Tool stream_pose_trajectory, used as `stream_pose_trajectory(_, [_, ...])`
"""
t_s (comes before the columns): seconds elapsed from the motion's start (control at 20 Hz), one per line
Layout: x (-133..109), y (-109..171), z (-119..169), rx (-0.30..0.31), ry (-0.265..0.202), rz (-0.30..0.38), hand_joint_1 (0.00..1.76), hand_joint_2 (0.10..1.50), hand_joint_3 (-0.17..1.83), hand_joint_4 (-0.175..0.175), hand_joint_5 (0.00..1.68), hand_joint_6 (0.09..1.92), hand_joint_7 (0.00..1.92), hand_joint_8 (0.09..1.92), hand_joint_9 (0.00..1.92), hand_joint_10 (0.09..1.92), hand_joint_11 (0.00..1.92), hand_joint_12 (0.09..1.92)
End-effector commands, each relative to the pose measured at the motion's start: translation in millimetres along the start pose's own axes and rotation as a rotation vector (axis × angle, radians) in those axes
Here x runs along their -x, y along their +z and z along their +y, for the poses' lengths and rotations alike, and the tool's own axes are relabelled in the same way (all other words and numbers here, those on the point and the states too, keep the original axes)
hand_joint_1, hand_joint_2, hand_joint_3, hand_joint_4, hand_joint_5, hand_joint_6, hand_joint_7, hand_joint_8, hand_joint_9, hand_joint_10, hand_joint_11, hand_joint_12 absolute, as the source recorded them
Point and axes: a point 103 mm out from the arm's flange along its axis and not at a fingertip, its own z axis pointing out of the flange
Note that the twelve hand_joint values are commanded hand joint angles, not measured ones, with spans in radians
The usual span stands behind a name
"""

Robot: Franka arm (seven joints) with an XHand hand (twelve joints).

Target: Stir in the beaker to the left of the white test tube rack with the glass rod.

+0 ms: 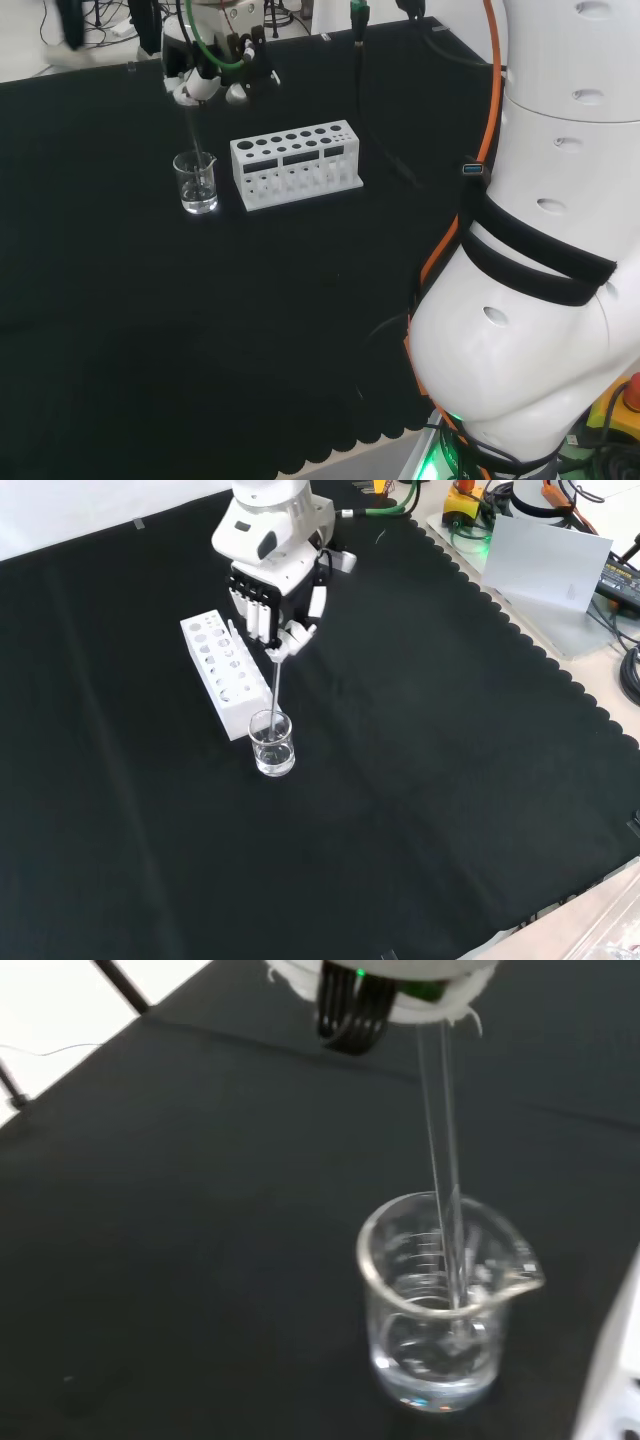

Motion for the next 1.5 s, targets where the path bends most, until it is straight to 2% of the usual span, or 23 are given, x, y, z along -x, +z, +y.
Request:
stream_pose_trajectory(0.05, [-39,6,6,-0.02,-0.05,0.034,1.31,0.78,0.53,-0.175,1.18,0.5,1.17,1.1,1.59,0.88,1.59,0.81])
stream_pose_trajectory(0.3, [-38,8,12,-0.024,-0.054,0.039,1.31,0.78,0.53,-0.175,1.18,0.5,1.17,1.1,1.59,0.88,1.59,0.81])
stream_pose_trajectory(0.5, [-25,10,25,-0.023,-0.054,0.042,1.31,0.78,0.53,-0.175,1.18,0.5,1.17,1.1,1.59,0.88,1.59,0.81])
stream_pose_trajectory(0.85, [-11,7,23,-0.008,-0.044,0.038,1.31,0.78,0.53,-0.175,1.18,0.5,1.17,1.1,1.59,0.88,1.59,0.81])
stream_pose_trajectory(1.5, [-3,-4,8,0.032,-0.045,0.049,1.31,0.78,0.52,-0.175,1.18,0.5,1.17,1.1,1.59,0.88,1.59,0.82])
